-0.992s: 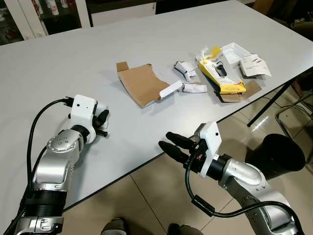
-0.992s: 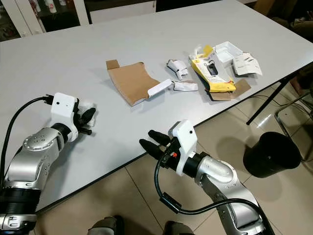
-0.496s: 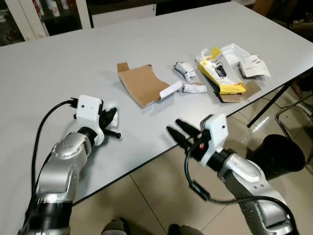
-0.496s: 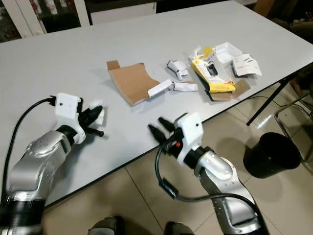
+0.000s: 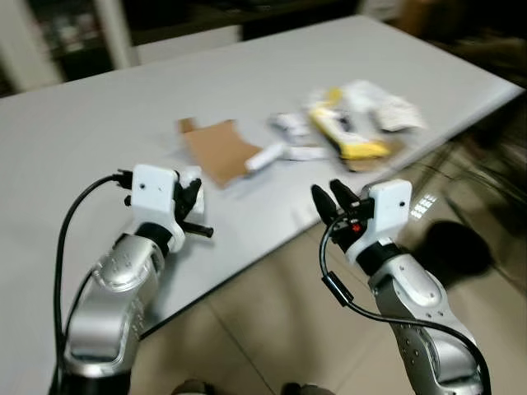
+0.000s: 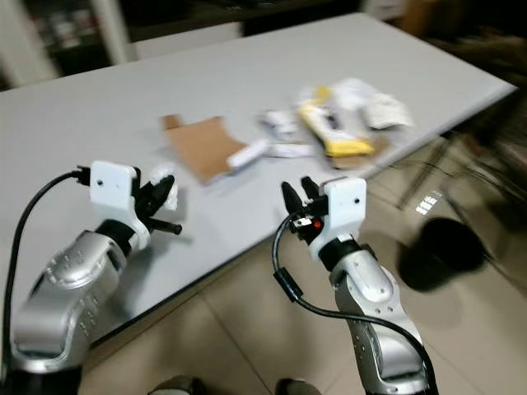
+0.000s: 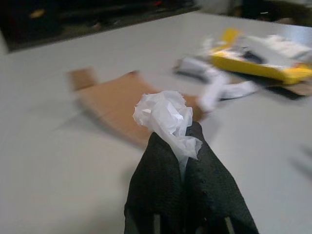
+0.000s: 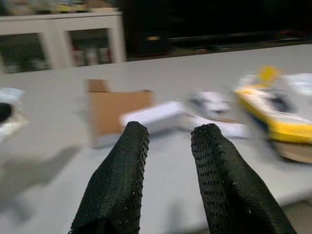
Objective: Picking trash to rubbish bin
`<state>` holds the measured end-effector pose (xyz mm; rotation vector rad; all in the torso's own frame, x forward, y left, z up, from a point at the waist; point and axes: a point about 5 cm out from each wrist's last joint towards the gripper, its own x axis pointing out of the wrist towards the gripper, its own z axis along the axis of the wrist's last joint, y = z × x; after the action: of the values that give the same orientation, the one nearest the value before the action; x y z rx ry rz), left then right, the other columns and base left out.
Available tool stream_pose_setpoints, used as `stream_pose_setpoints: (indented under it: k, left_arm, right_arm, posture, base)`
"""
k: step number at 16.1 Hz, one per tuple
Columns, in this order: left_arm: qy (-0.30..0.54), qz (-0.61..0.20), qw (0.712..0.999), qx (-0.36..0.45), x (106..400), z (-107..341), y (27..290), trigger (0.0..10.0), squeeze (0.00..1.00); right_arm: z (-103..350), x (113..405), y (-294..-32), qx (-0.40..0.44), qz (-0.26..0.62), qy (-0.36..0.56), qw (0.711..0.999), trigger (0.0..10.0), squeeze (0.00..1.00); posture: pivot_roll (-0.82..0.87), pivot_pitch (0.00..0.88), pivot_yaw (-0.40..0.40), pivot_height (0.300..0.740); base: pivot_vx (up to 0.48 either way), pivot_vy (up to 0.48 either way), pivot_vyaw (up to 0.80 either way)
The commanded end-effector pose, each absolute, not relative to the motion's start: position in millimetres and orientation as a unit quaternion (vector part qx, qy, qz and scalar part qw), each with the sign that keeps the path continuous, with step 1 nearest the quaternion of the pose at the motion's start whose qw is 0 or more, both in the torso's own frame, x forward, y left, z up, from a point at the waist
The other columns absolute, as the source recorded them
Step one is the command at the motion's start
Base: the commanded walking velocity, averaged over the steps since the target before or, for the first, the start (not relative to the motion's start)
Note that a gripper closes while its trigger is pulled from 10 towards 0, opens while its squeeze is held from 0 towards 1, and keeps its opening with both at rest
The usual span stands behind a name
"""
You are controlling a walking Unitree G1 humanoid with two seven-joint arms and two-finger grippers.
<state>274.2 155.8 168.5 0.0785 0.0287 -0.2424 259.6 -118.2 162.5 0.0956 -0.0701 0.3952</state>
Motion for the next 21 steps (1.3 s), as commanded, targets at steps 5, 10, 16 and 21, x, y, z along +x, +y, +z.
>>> stream_pose_setpoints:
  k: [5, 10, 16, 21]
  left_arm:
    - [0.040, -0.130, 0.986, 0.093, 261.9, 141.9, 148.0, 10.0, 0.00]
    - [0.056, -0.154, 0.985, 0.061, 255.0, 133.1, 137.9, 10.0, 0.00]
    - [0.043, -0.135, 0.988, 0.061, 257.1, 136.6, 140.6, 10.0, 0.00]
    - [0.058, -0.126, 0.987, 0.080, 256.5, 129.9, 146.4, 10.0, 0.00]
  right_arm:
    - [148.1, 248.5, -132.3, 0.033, 0.148, -0.013, 0.988, 10.0, 0.00]
    - [134.2, 241.0, -136.5, 0.025, 0.135, 0.018, 0.990, 10.0, 0.00]
    - [129.3, 233.1, -139.7, 0.064, 0.127, 0.044, 0.989, 10.0, 0.00]
    - [128.1, 236.3, -139.5, 0.034, 0.130, 0.043, 0.990, 10.0, 0.00]
  posture:
    - [-0.03, 0.078, -0.038, 0.740]
    - [-0.03, 0.093, -0.038, 0.740]
    - [-0.04, 0.111, -0.024, 0.740]
    - [-0.03, 0.098, -0.029, 0.740]
  base:
    - [0.000, 0.000, -0.80]
    - [0.000, 0.000, -0.80]
    - [0.000, 0.000, -0.80]
    - [0.000, 0.000, -0.80]
